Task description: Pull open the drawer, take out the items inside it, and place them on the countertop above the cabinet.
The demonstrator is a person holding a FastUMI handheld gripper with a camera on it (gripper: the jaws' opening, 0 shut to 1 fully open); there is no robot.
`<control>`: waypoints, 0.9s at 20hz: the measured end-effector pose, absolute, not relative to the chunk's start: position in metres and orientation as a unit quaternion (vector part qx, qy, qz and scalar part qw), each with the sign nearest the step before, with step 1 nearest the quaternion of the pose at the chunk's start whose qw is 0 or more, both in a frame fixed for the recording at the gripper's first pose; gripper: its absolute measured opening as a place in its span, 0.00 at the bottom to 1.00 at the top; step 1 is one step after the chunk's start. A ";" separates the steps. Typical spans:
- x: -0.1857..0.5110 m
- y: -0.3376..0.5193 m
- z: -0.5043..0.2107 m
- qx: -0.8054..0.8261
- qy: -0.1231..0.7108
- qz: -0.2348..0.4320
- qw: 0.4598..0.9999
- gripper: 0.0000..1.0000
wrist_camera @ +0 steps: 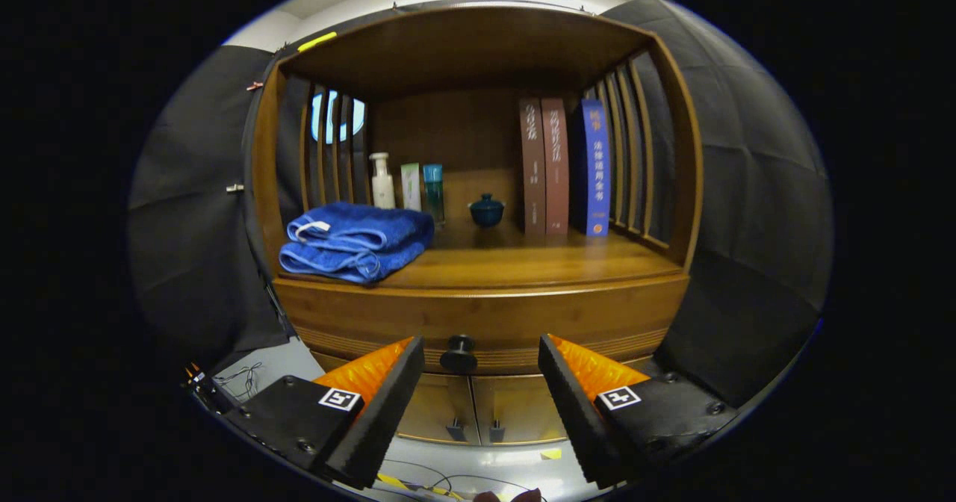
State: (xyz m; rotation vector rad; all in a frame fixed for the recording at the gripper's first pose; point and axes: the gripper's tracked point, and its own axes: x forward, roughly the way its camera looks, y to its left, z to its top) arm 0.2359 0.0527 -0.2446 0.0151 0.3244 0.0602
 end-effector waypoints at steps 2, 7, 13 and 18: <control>0.249 0.061 -0.260 0.007 0.177 0.036 0.984 0.99; 0.273 0.070 -0.293 0.011 0.198 0.024 0.980 1.00; 0.291 0.078 -0.311 0.009 0.209 0.007 0.978 0.51; 0.291 0.079 -0.313 0.026 0.199 0.009 0.980 0.33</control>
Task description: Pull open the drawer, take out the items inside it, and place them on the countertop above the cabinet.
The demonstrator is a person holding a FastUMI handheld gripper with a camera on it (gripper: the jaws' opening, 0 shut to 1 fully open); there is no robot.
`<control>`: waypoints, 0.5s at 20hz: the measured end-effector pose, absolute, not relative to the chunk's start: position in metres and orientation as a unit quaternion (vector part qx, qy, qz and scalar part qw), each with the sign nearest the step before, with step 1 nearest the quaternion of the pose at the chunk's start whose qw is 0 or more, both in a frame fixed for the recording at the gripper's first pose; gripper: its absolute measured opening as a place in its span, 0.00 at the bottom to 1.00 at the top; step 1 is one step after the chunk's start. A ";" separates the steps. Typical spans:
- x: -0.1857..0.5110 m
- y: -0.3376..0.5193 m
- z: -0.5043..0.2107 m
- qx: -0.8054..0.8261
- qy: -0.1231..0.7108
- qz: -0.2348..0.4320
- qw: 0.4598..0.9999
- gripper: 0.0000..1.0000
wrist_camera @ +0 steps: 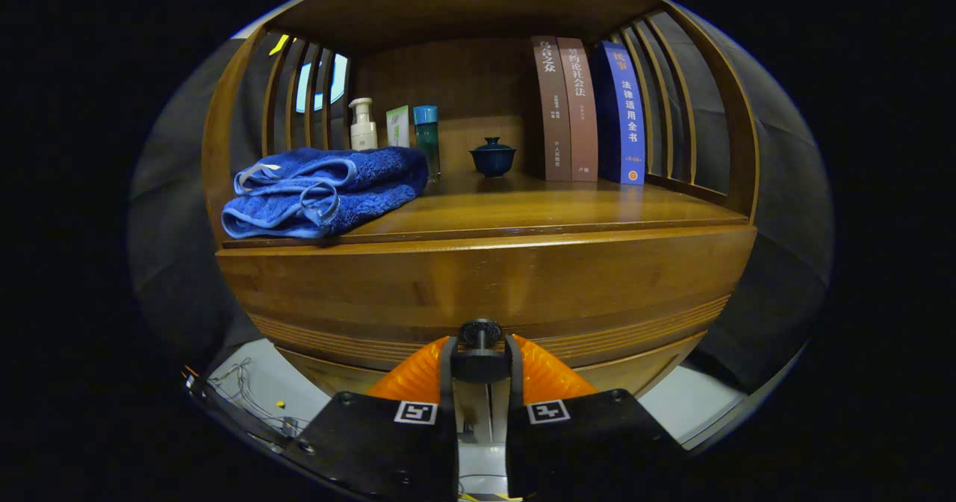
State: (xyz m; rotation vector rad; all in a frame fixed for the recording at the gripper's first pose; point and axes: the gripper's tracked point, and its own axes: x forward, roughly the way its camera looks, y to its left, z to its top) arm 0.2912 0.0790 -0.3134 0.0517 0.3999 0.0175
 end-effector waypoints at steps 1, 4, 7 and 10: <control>0.290 0.078 -0.311 0.024 0.200 0.007 0.980 0.29; 0.274 0.078 -0.312 0.016 0.200 0.008 0.980 0.29; 0.251 0.078 -0.310 0.011 0.203 0.010 0.979 0.29; 0.225 0.076 -0.309 0.012 0.206 0.009 0.978 0.29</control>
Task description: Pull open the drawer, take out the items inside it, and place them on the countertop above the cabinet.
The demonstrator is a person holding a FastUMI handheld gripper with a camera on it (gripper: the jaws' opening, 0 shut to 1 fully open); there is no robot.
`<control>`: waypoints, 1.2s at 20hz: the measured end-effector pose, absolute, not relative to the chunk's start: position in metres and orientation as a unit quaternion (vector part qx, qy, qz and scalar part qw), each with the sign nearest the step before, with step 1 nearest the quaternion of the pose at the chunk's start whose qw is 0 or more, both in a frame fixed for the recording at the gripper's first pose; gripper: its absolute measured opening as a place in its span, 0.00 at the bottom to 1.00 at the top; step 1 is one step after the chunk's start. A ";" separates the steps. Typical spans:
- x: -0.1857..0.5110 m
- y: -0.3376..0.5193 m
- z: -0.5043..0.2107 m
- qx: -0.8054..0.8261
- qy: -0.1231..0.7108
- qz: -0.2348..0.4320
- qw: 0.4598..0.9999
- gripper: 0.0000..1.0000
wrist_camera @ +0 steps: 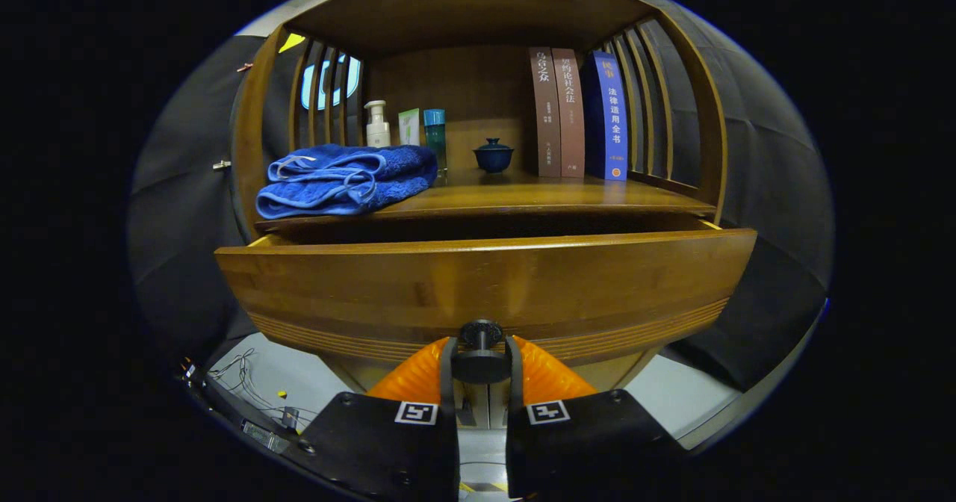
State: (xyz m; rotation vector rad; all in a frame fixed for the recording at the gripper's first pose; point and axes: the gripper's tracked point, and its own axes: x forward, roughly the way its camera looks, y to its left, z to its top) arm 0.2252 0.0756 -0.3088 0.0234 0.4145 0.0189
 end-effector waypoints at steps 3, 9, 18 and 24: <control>0.201 0.075 -0.307 0.016 0.207 0.009 0.978 0.29; 0.172 0.070 -0.309 0.022 0.207 0.009 0.978 0.29; 0.136 0.072 -0.318 0.015 0.212 0.007 0.977 0.29; 0.133 0.073 -0.320 0.017 0.207 0.005 0.978 0.28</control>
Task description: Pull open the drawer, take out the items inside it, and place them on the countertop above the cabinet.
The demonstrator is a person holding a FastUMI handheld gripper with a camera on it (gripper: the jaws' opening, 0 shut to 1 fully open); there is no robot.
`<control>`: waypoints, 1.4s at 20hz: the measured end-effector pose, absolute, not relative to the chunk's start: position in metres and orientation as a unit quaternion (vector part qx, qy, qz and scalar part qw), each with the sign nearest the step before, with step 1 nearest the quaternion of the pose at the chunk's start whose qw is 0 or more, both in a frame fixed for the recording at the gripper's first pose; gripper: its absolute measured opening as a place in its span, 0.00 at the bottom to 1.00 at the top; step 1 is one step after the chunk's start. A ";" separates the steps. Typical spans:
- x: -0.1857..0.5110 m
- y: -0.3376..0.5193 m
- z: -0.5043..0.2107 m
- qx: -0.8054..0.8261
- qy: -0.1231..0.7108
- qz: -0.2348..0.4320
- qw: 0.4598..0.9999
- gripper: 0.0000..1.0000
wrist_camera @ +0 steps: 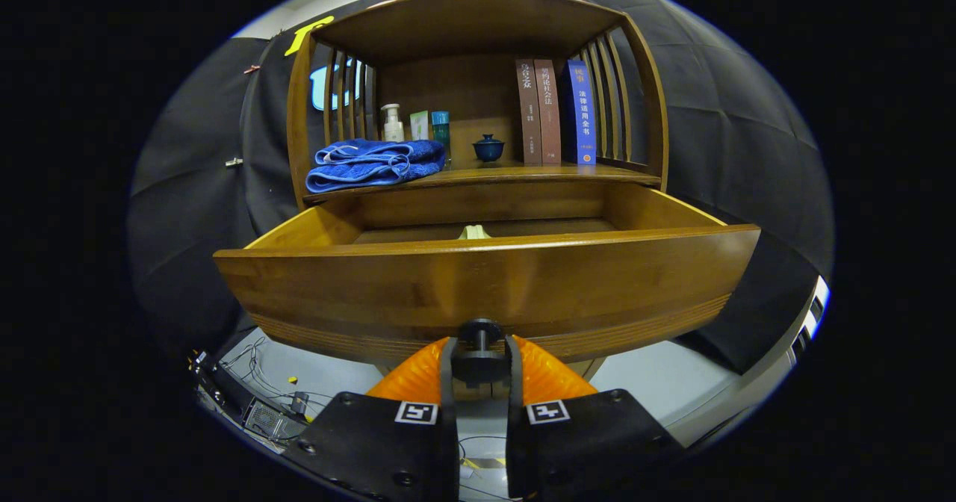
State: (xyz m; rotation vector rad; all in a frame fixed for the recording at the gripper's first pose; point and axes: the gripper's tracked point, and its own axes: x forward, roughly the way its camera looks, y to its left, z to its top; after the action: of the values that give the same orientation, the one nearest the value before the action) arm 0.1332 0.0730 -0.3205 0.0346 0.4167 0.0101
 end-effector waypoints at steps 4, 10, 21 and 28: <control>0.133 0.073 -0.322 0.024 0.206 0.004 0.978 0.34; 0.124 0.072 -0.307 0.035 0.206 0.017 0.978 0.98; 0.160 0.054 -0.198 0.025 0.224 0.014 0.974 0.99; 0.235 0.077 -0.239 0.016 0.386 0.035 0.922 1.00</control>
State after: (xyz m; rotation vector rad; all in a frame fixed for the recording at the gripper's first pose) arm 0.2354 0.0766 -0.2385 0.0320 0.7918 0.0723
